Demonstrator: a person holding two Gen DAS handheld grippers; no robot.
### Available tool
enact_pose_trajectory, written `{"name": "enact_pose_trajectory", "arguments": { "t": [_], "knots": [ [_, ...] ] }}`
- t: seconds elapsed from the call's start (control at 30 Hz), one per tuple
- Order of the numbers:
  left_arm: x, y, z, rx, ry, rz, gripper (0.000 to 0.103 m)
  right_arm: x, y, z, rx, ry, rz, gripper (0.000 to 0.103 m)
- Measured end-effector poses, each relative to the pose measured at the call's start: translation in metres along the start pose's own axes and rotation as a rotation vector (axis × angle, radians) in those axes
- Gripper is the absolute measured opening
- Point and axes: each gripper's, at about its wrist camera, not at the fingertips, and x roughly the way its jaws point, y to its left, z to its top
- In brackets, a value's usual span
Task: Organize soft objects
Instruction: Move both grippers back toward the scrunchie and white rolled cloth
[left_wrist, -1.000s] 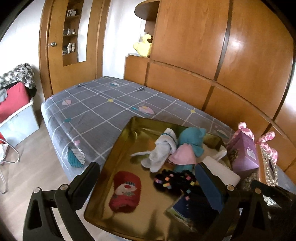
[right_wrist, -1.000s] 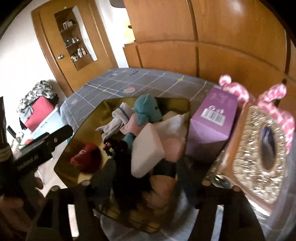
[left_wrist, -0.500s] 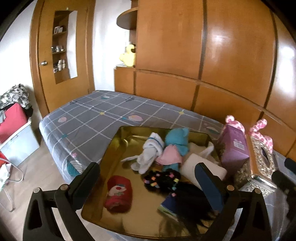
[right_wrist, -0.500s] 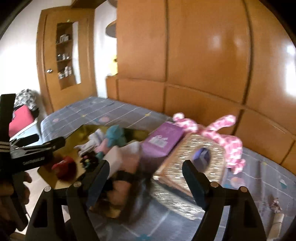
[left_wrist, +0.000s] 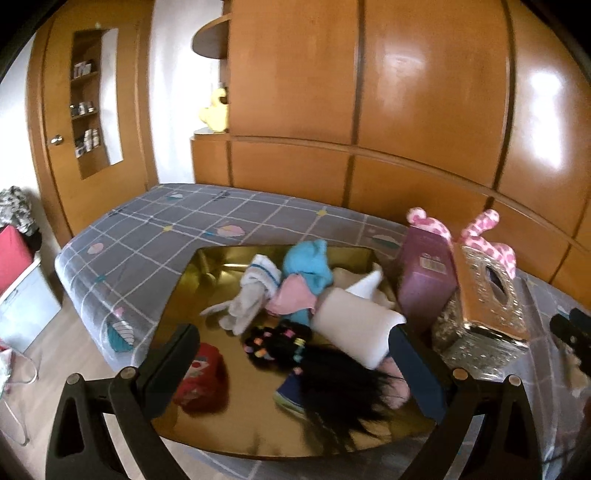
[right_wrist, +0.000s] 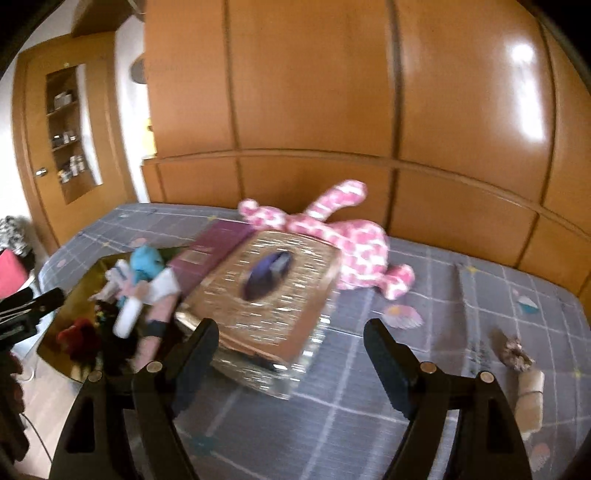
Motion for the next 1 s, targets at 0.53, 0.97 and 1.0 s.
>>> {"name": "enact_pose_trajectory", "arguments": {
  "t": [0.53, 0.97, 1.0],
  "knots": [
    [-0.026, -0.066, 0.003, 0.171, -0.048, -0.17, 0.103, -0.027, -0.159, -0.001, 0.199, 0.009, -0.311, 0.082],
    [-0.038, -0.142, 0.013, 0.333, -0.072, -0.301, 0.103, -0.034, -0.285, -0.048, 0.524, 0.054, -0.509, 0.082],
    [-0.038, -0.147, 0.014, 0.343, -0.071, -0.308, 0.103, -0.036, -0.292, -0.052, 0.572, 0.049, -0.492, 0.082]
  ]
}}
